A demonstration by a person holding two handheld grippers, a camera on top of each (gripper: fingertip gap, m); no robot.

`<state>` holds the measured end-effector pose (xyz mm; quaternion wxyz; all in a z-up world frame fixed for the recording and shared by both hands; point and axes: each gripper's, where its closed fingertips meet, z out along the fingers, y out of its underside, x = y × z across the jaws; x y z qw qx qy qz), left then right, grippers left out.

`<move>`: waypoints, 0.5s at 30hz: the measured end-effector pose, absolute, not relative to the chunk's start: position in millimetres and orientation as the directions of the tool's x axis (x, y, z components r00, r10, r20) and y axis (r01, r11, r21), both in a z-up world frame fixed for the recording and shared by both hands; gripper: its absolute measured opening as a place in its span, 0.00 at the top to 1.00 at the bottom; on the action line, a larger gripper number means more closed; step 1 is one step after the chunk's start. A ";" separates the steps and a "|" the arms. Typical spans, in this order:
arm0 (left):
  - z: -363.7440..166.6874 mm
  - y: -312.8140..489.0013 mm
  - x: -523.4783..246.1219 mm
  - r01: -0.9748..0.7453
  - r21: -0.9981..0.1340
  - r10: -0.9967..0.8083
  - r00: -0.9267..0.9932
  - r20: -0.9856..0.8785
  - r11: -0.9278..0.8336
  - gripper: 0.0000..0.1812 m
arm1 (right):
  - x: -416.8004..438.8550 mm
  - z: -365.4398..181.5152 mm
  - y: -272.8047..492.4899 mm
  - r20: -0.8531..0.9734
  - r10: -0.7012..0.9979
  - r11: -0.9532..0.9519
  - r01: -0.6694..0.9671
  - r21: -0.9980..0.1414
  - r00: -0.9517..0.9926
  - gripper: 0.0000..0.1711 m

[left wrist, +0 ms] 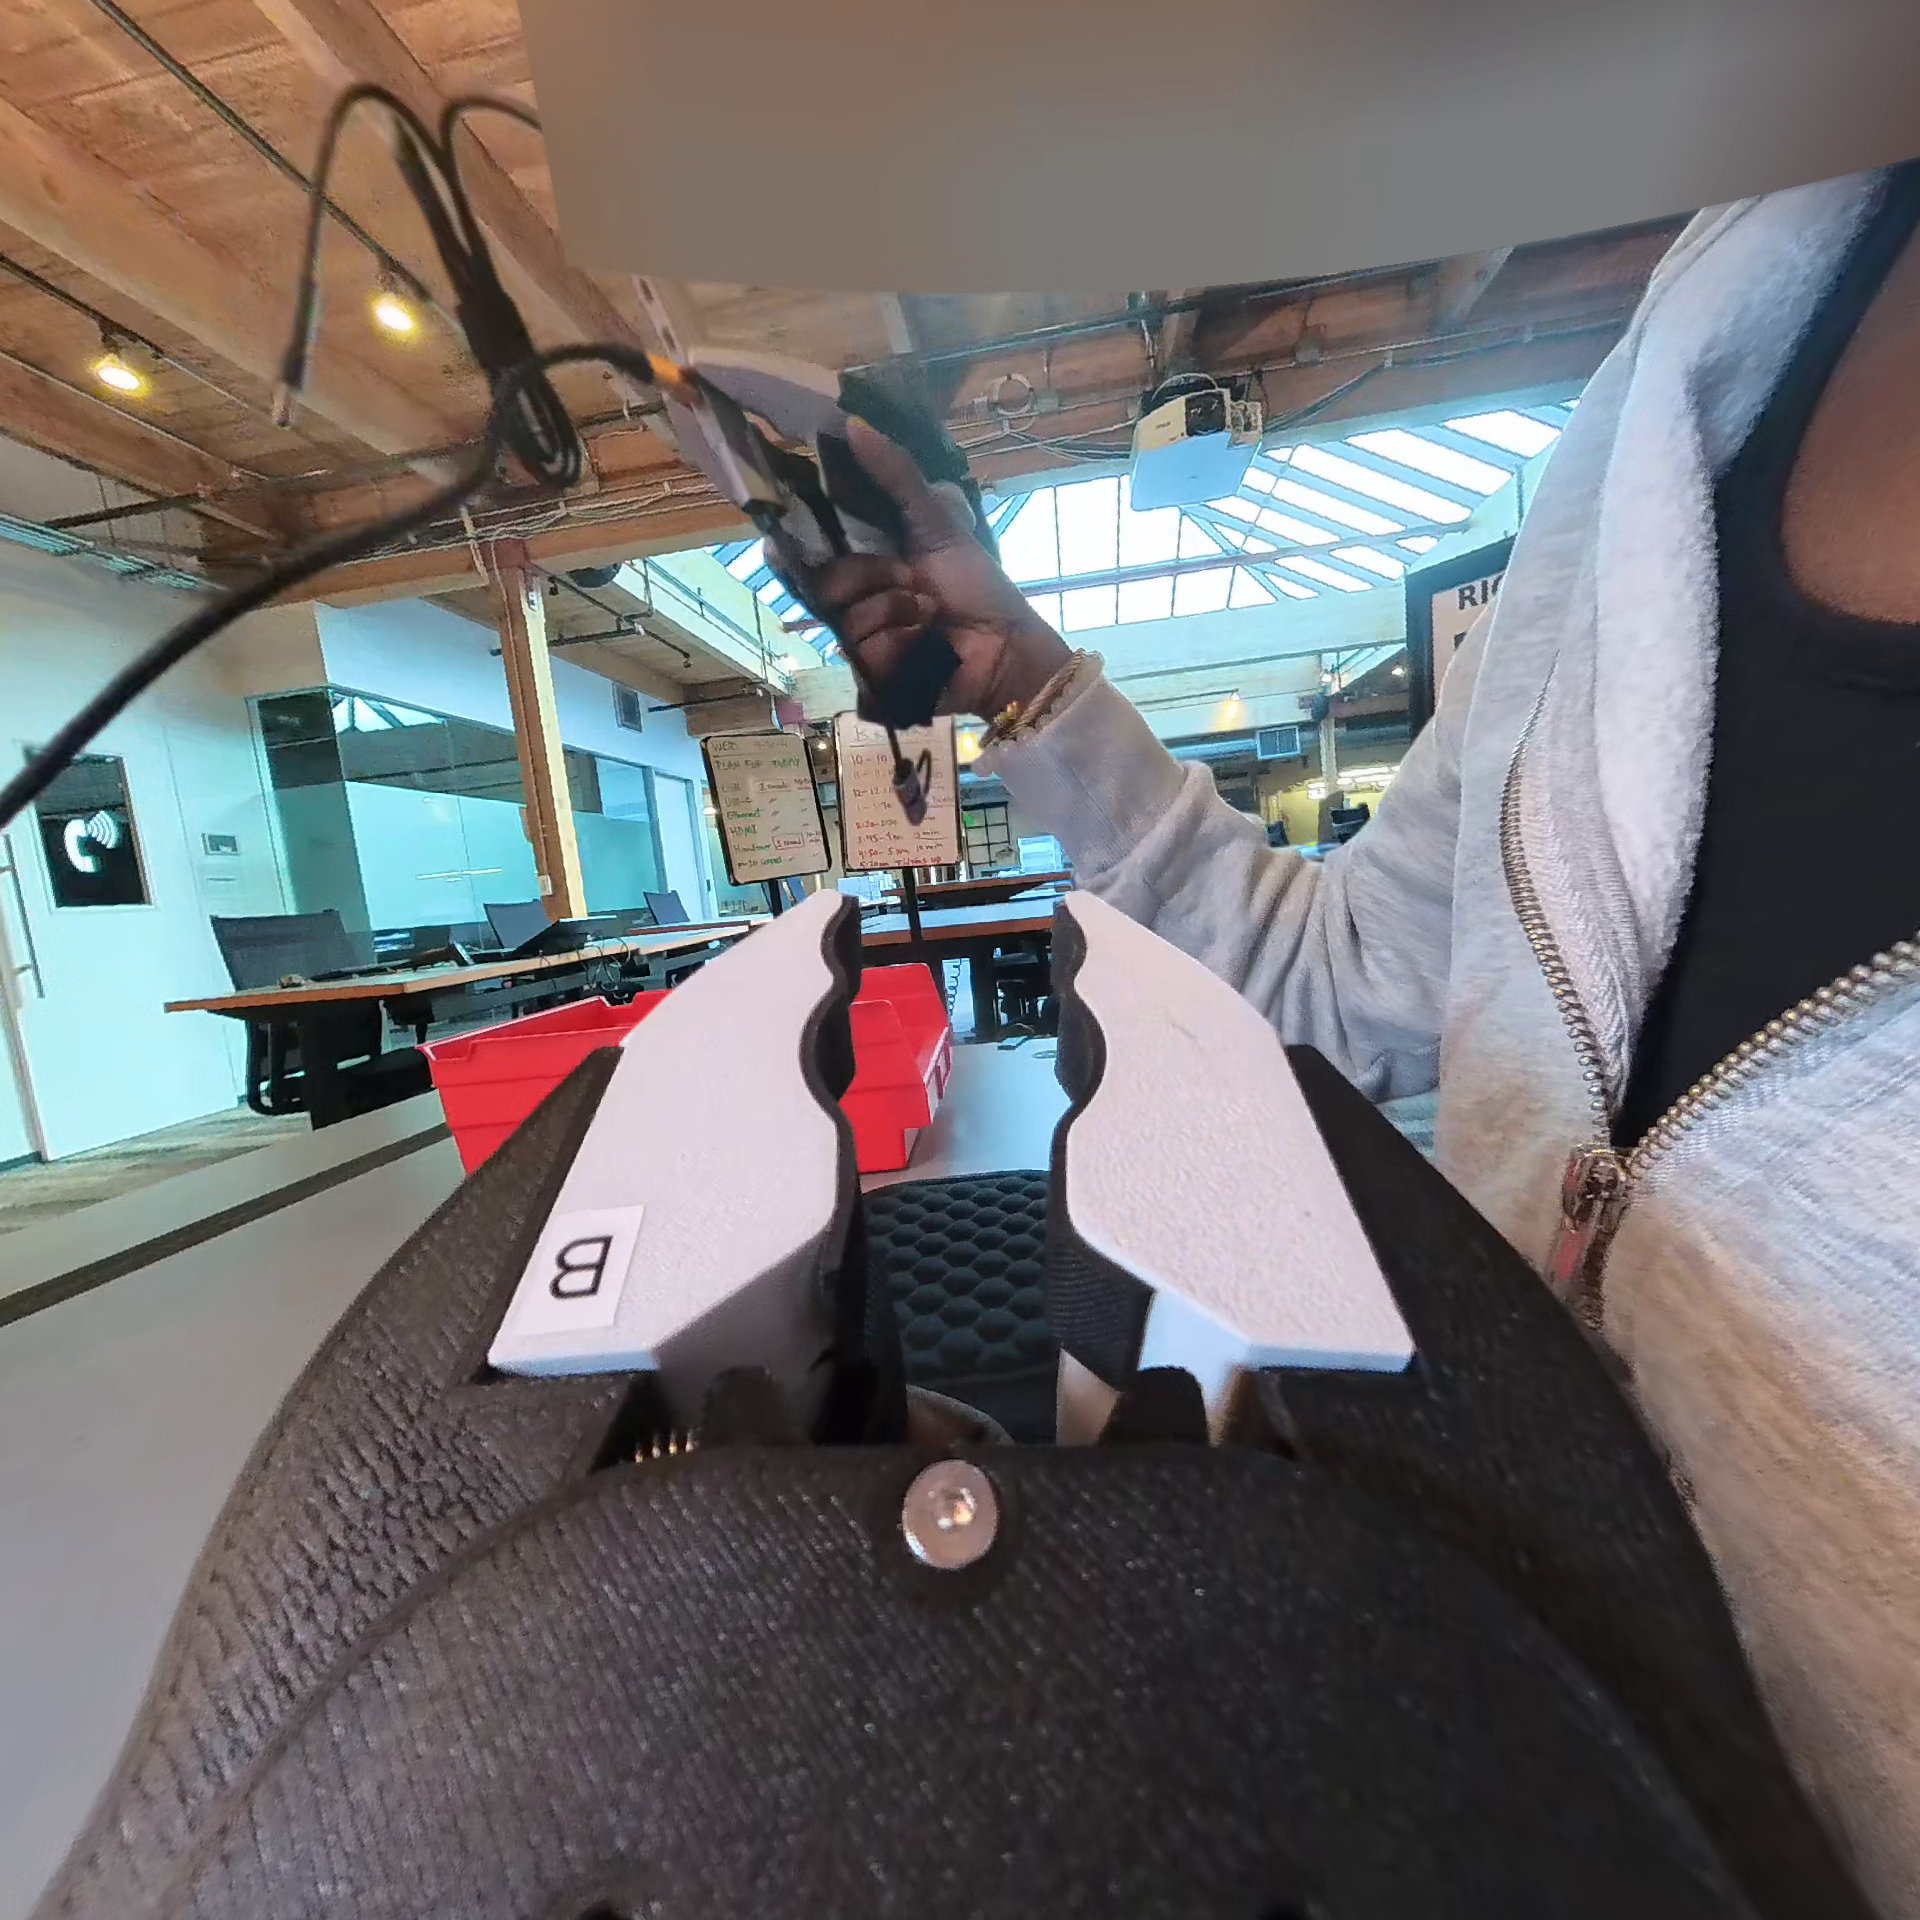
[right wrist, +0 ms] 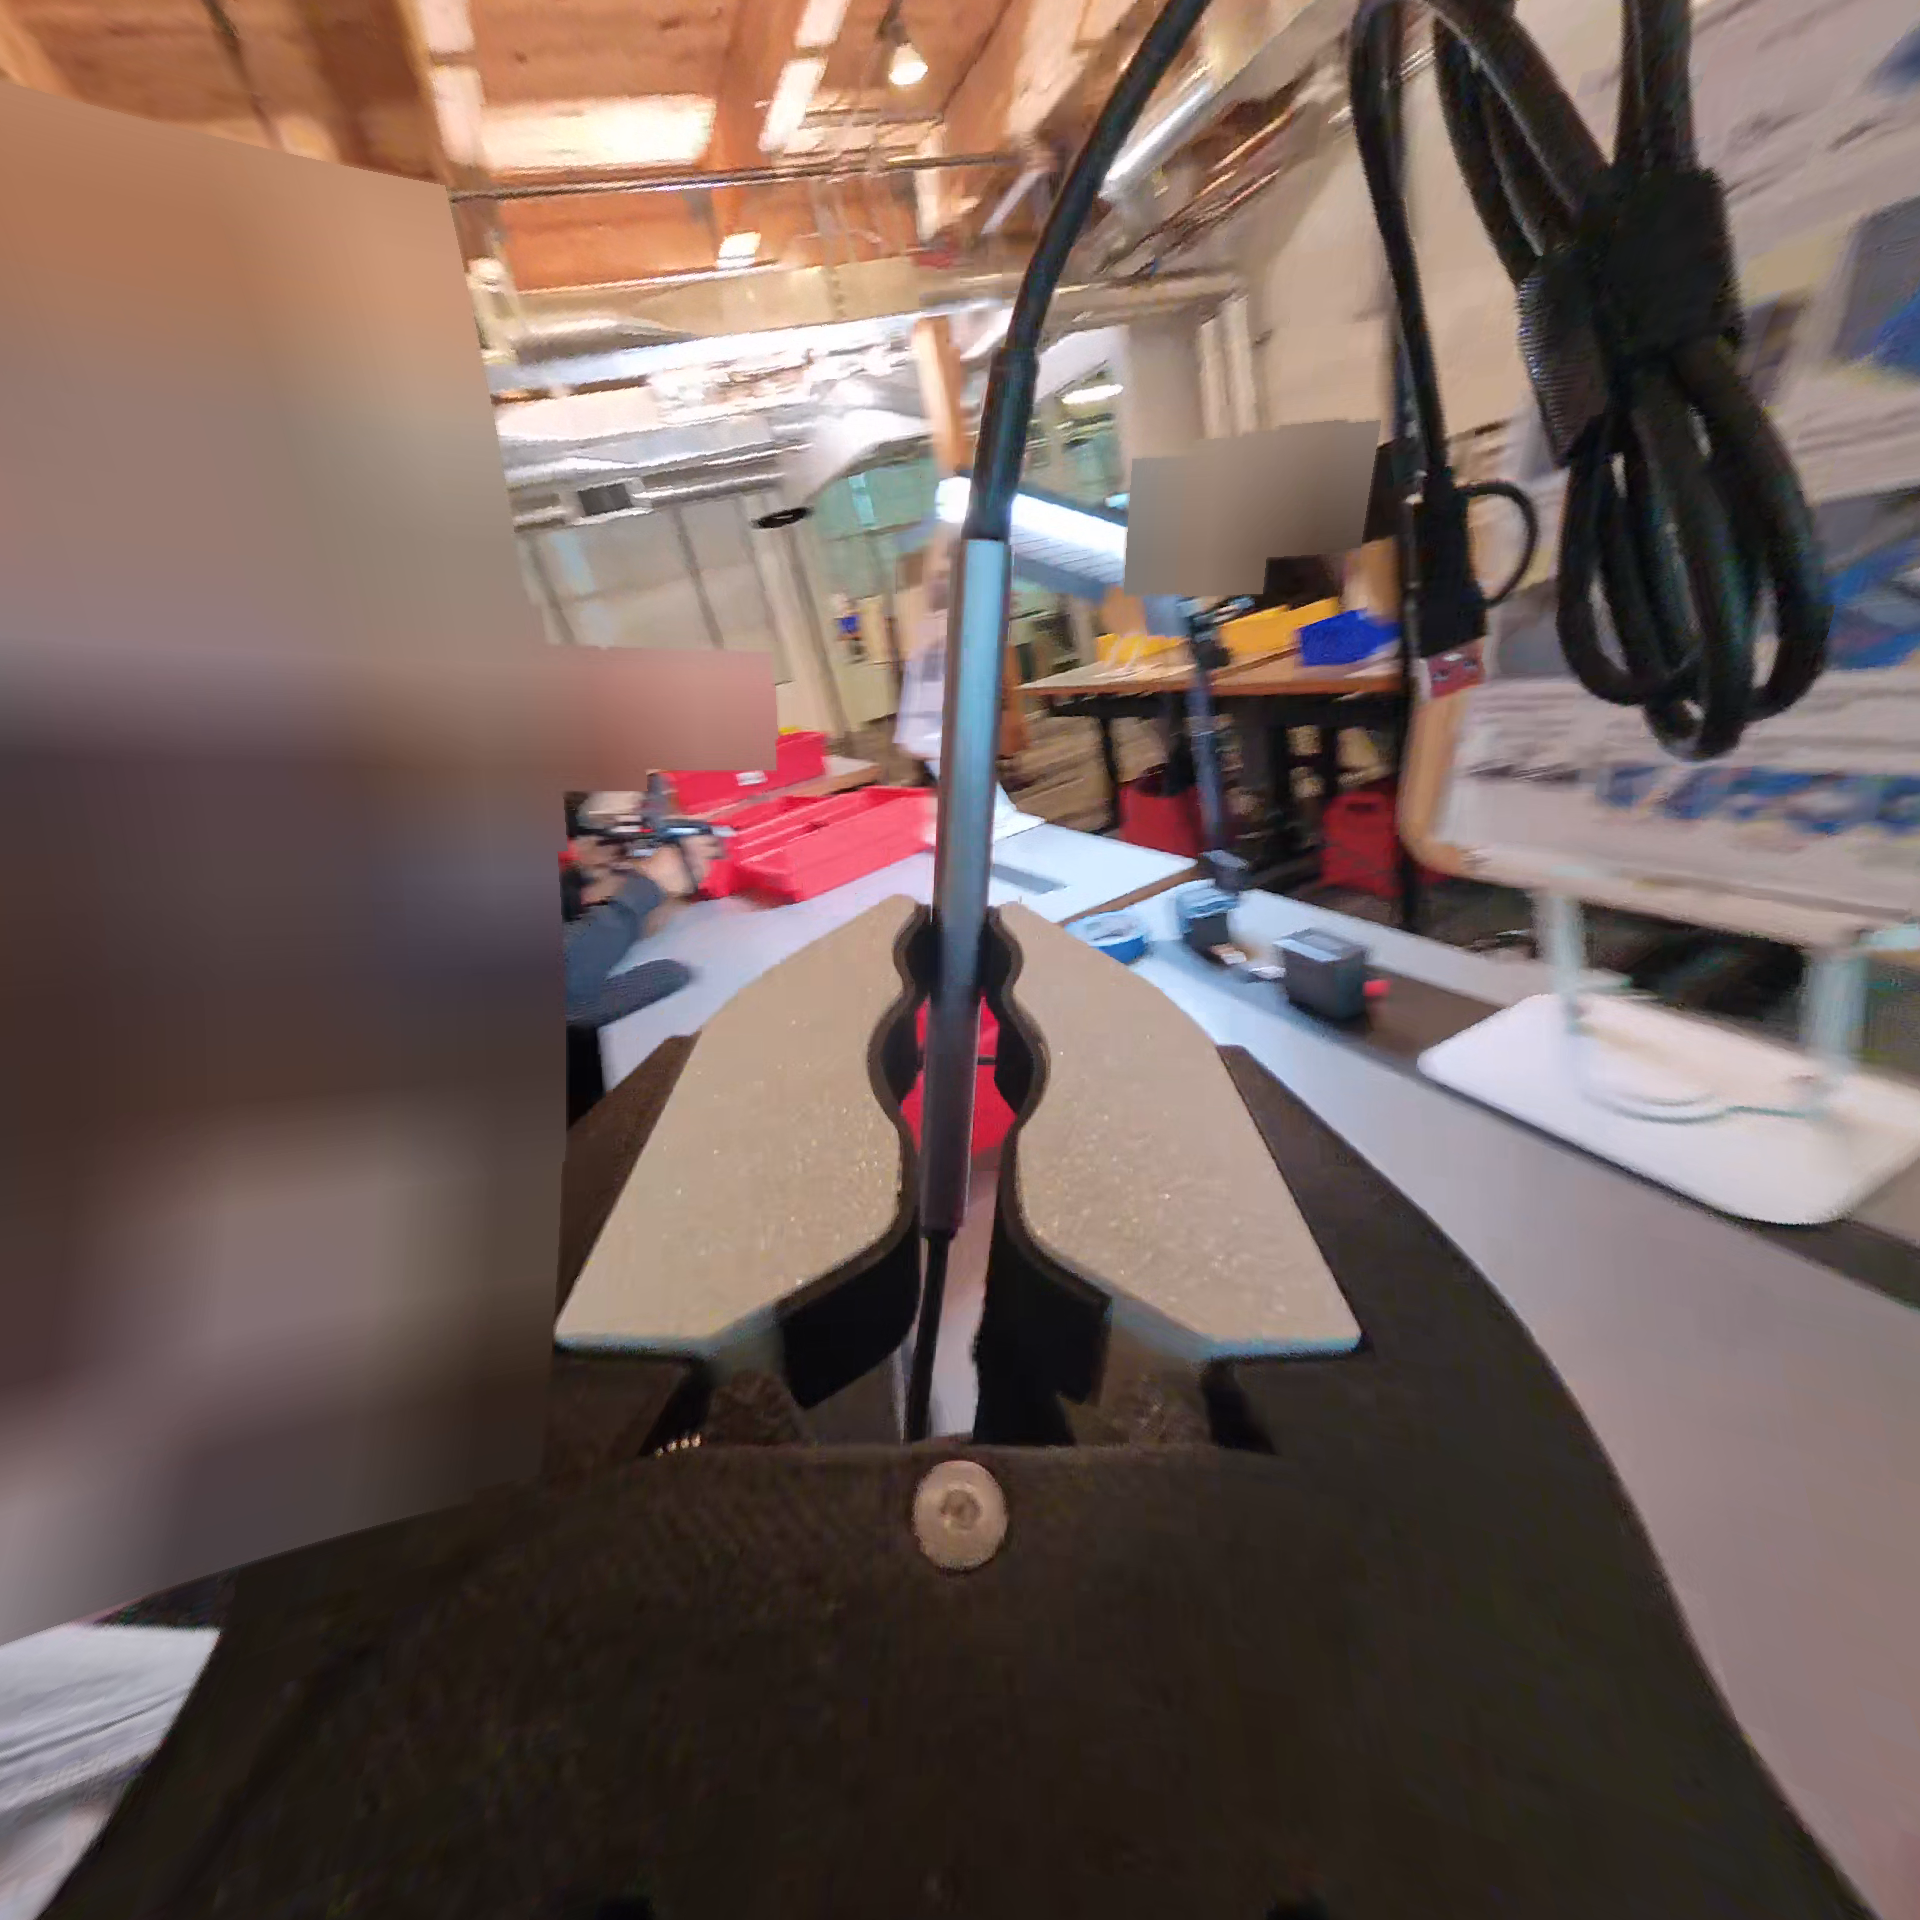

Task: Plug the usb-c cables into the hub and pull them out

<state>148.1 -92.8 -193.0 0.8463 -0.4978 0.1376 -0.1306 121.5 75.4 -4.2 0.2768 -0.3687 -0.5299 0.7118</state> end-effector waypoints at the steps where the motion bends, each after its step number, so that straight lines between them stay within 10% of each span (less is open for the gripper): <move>1: -193.1 -92.3 147.6 0.087 -0.879 -0.358 0.929 -0.099 0.468 0.80 | 121.4 -2.5 92.0 -0.204 0.830 -0.257 -0.031 -0.966 -0.519 0.95; 15: -192.0 -92.1 141.0 0.126 -0.876 -0.356 0.933 -0.056 0.466 0.81 | 163.5 -21.3 254.6 0.044 0.989 0.045 -0.002 -0.999 0.138 0.95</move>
